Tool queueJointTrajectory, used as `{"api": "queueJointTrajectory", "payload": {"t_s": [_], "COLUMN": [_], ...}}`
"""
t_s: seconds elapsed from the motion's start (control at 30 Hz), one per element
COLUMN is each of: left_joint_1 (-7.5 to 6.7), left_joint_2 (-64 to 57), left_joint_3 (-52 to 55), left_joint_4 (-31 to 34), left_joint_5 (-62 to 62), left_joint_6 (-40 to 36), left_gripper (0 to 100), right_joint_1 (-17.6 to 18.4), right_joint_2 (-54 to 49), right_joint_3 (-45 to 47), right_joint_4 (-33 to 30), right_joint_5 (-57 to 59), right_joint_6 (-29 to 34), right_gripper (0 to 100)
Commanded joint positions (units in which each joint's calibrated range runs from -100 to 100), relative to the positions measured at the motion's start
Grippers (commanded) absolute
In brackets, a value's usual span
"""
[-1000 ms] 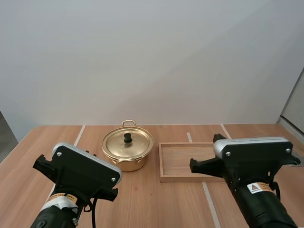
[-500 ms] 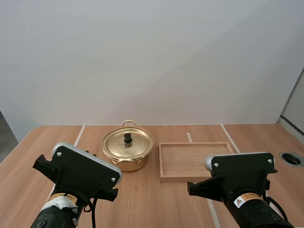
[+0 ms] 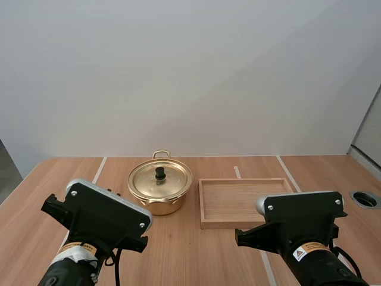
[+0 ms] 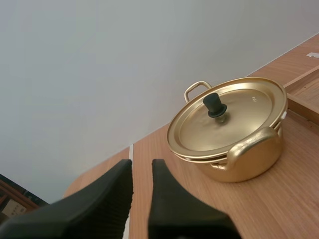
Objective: Open the pot, put the pineapple inside, and close it
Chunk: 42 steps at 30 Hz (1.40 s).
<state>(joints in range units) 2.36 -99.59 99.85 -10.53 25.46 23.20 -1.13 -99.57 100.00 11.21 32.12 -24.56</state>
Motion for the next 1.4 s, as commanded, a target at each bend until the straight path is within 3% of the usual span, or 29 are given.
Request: {"api": "queueJointTrajectory", "payload": {"t_s": [0.0,0.43,0.6,0.8,1.0,1.2,1.37], "left_joint_1": [0.08,0.08,0.08,0.08,0.08,0.08,0.08], "left_joint_2": [-0.41,-0.41,-0.41,-0.41,-0.41,-0.41,-0.41], "left_joint_3": [0.15,0.15,0.15,0.15,0.15,0.15,0.15], "left_joint_4": [0.02,-0.85,-10.31,-11.42,-8.06,4.45,6.00], "left_joint_5": [-0.76,-0.60,1.26,6.01,5.63,5.27,5.40], "left_joint_6": [-0.32,-0.54,-7.67,-12.02,-21.23,-37.64,-39.09], "left_gripper": [25,25,25,25,25,25,25], "right_joint_1": [-0.25,-0.25,-0.25,-0.25,-0.25,-0.25,-0.25], "right_joint_2": [-0.43,-0.43,-0.43,-0.43,-0.43,-0.43,-0.43], "right_joint_3": [0.00,0.00,0.00,0.00,0.00,0.00,0.00], "right_joint_4": [-0.50,-0.50,-0.50,-0.50,-0.50,-0.50,-0.50], "right_joint_5": [-0.41,-0.41,-0.41,-0.41,-0.41,-0.41,-0.41], "right_joint_6": [-0.01,-0.01,-0.01,-0.01,-0.01,-0.01,-0.01], "right_gripper": [0,0,0,0,0,0,0]}}
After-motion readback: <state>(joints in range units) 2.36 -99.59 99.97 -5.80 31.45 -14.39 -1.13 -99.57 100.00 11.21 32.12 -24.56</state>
